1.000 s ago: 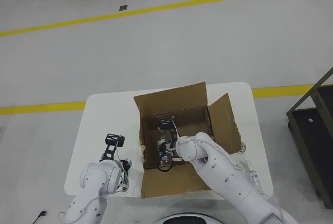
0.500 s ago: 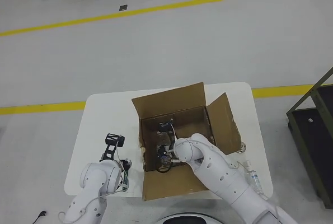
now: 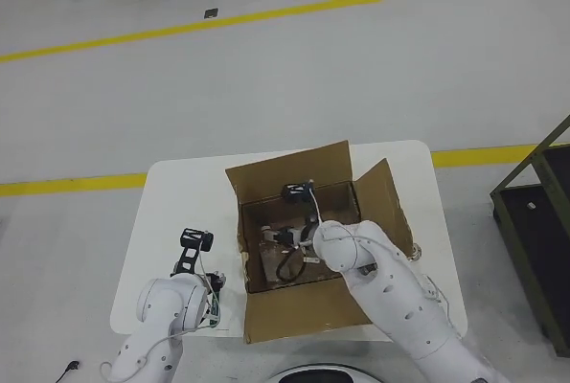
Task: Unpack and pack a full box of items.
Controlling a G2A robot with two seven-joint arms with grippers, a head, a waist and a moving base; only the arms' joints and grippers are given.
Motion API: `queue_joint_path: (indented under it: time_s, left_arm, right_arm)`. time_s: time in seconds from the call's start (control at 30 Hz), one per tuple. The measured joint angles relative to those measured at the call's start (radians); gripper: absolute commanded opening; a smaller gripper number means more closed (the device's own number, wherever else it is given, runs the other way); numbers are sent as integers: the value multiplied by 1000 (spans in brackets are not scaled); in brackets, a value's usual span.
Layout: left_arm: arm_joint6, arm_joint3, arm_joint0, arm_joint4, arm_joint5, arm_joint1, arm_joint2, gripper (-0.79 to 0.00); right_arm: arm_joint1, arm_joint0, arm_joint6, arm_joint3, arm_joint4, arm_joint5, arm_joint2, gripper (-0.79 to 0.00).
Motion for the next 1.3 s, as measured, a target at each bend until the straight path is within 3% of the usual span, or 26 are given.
queue_joint_path:
  time_s: [0.07,0.1,0.13,0.3,0.47,0.6,0.77,0.97,1.13,1.3]
  left_arm:
    - [0,0,0,0,0,0,0,0]
    - [0,0,0,0,0,0,0,0]
    - [0,0,0,0,0,0,0,0]
    - [0,0,0,0,0,0,0,0]
    - [0,0,0,0,0,0,0,0]
    - [0,0,0,0,0,0,0,0]
    - [0,0,0,0,0,0,0,0]
    - [0,0,0,0,0,0,0,0]
    - [0,0,0,0,0,0,0,0]
    - [0,0,0,0,0,0,0,0]
  right_arm:
    - [17,-38,31,-108,-39,2,61,-542]
    - [29,-64,55,-180,-67,-1,103,-763]
    - [36,-83,74,-231,-89,-6,133,-785]
    - [67,-159,149,-485,-177,-28,292,-785]
    - [87,-204,222,-642,-291,-65,406,-785]
    - [107,-243,347,-735,-433,-131,500,-785]
    - [124,-296,505,-776,-539,-243,583,-785]
    - [144,-468,510,-759,-556,-357,660,-785]
    - [160,-631,510,-754,-482,-403,673,-785]
    - [178,-683,510,-727,-472,-387,642,-785]
